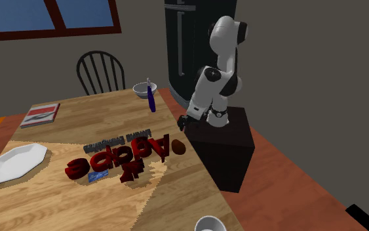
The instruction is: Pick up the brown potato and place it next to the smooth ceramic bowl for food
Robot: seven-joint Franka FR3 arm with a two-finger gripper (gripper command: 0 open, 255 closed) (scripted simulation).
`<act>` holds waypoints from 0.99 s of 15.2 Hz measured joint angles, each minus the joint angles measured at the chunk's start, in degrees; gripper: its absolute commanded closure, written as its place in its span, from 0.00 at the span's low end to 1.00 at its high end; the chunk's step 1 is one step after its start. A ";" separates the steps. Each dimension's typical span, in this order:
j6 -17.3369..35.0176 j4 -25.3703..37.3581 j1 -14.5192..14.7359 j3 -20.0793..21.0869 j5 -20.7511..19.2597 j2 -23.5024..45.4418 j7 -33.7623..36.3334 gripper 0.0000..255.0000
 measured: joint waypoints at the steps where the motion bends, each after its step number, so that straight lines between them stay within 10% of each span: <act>1: 1.64 1.19 0.10 -0.32 -0.01 2.45 -1.53 0.00; 15: 13.23 5.56 -1.38 -2.43 -0.03 15.88 -10.46 0.00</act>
